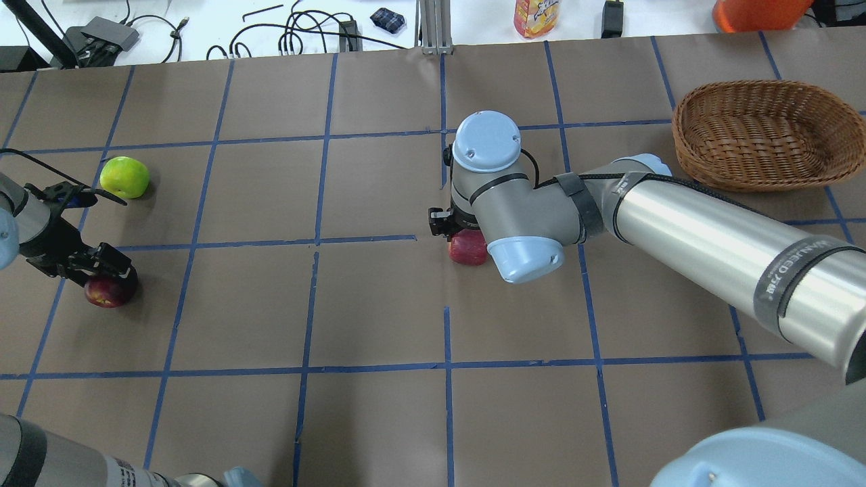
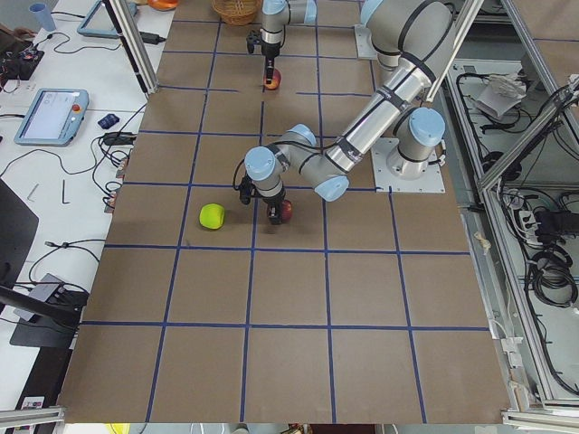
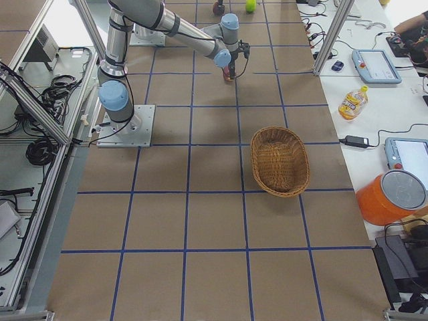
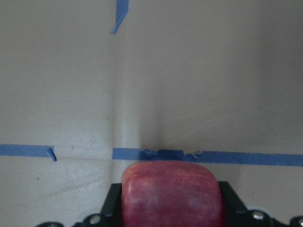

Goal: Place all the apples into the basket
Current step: 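Carry the red apple to the basket with right gripper while left grasps dark apple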

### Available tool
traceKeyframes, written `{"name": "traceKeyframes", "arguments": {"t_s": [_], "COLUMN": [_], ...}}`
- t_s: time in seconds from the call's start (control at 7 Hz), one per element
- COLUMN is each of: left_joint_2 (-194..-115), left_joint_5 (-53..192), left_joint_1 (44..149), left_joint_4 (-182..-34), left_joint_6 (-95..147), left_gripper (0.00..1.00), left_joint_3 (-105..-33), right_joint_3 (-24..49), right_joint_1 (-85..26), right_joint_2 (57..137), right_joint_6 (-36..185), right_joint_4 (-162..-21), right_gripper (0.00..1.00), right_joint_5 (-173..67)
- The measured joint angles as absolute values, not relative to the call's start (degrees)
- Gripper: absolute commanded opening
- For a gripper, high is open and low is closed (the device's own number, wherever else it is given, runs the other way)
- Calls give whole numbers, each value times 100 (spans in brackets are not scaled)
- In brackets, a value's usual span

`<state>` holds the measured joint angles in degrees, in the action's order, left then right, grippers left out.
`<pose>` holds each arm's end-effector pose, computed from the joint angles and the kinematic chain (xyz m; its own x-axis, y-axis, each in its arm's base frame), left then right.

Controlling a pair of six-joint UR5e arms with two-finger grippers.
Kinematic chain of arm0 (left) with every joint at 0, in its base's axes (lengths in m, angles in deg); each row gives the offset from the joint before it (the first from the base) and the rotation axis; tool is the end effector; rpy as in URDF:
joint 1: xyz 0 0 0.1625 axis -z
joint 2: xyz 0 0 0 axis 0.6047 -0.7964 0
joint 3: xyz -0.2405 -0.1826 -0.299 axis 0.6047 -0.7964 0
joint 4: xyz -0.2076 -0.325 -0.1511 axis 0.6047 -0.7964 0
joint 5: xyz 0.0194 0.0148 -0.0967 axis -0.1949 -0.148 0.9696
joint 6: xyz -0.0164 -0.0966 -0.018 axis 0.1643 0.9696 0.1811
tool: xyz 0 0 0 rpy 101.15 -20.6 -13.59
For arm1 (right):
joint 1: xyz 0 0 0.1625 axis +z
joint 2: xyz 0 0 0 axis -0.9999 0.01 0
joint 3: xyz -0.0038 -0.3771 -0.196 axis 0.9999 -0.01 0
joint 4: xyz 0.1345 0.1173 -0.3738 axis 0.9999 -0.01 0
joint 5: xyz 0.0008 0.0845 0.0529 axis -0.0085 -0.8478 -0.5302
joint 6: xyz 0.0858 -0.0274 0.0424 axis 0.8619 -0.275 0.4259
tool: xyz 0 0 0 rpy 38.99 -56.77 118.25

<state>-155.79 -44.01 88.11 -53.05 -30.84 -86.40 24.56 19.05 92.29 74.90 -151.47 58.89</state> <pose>0.2357 -0.4965 0.1926 -0.9931 0.0473 0.1070 0.0644 0.9847 0.1622 0.3159 -0.5198 0.2094 -0.9980 -0.0363 -0.0515 -0.0302 0.9929 -0.1151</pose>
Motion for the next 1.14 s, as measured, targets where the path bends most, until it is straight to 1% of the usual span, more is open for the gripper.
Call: {"name": "traceKeyframes", "arguments": {"t_s": [0.14, 0.29, 0.43, 0.57, 0.71, 0.86, 1.14], "left_joint_2": [-15606, -15629, -15614, -15546, -15434, -15237, -14797], "left_joint_5": [-4482, -4520, -4536, -4547, -4551, -4534, -4305], "left_joint_1": [8810, 8810, 8827, 8891, 9047, 9425, 10454], "left_joint_4": [-5261, -5242, -5244, -5266, -5398, -5743, -6199], "left_joint_6": [-3087, -3084, -3072, -3043, -2933, -2627, -1852], "left_gripper": [66, 15, 0, 0, 0, 0, 0], "left_joint_3": [-8662, -8666, -8659, -8621, -8531, -8443, -8396], "right_joint_3": [2419, 2410, 2412, 2410, 2406, 2400, 2271], "right_joint_1": [1809, 1613, 1283, 767, 155, -523, -1798], "right_joint_2": [9334, 9518, 9770, 10105, 10393, 10620, 10758], "right_joint_6": [7427, 7386, 7291, 7069, 6720, 6101, 4524], "right_joint_4": [-15122, -15075, -14915, -14576, -14273, -14050, -13935], "right_gripper": [26, 27, 27, 26, 23, 22, 21], "right_joint_5": [5881, 5870, 5877, 5909, 5924, 5925, 5901]}}
